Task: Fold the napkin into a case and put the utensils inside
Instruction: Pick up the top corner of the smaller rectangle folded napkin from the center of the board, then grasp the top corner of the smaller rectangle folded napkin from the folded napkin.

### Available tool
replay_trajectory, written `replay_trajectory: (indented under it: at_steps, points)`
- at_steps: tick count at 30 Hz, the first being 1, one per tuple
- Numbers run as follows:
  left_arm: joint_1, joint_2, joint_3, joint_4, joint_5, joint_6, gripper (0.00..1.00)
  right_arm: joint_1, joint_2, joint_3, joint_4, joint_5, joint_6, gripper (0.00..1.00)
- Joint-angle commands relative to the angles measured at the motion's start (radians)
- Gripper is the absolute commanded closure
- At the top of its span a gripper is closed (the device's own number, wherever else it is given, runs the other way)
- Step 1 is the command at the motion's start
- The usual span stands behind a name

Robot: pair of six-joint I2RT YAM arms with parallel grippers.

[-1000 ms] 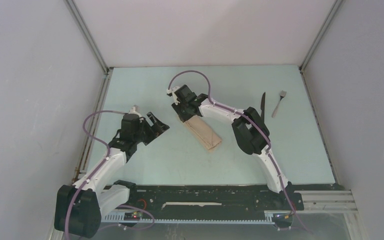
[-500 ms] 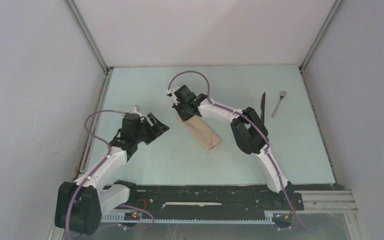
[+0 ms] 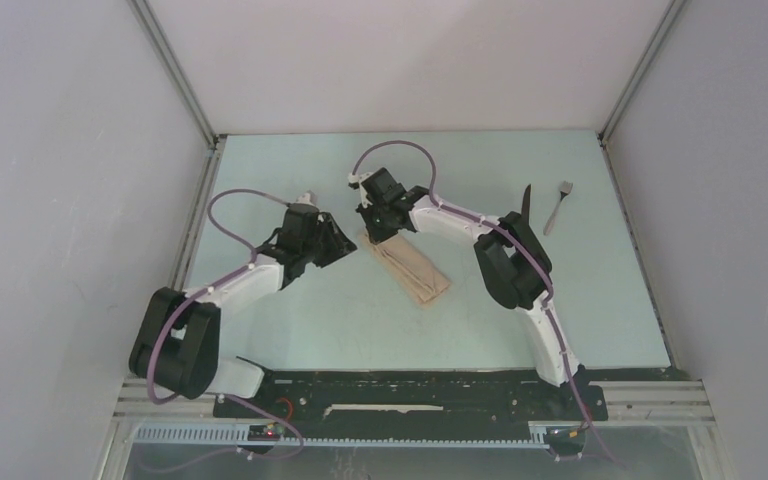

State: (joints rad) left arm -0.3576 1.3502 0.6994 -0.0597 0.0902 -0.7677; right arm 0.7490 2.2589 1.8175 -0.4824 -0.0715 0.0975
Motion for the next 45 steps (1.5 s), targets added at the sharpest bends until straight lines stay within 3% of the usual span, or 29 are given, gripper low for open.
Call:
replay_trajectory:
  at_steps: [1,8,16,25,45]
  points:
    - [-0.040,0.082,0.077,0.055,-0.064,0.033,0.55,-0.018,-0.085,-0.041,0.028,-0.030,0.041,1.00]
    - [-0.116,0.192,0.137,0.105,-0.122,0.060,0.72,-0.041,-0.119,-0.088,0.053,-0.047,0.079,1.00]
    - [-0.164,0.271,0.170,0.116,-0.148,0.073,0.73,-0.063,-0.145,-0.102,0.070,-0.079,0.102,1.00]
    - [-0.199,0.349,0.226,0.133,-0.166,0.083,0.68,-0.071,-0.152,-0.098,0.073,-0.100,0.114,1.00]
    - [-0.265,0.451,0.364,-0.051,-0.349,0.149,0.71,-0.077,-0.154,-0.101,0.074,-0.117,0.122,1.00]
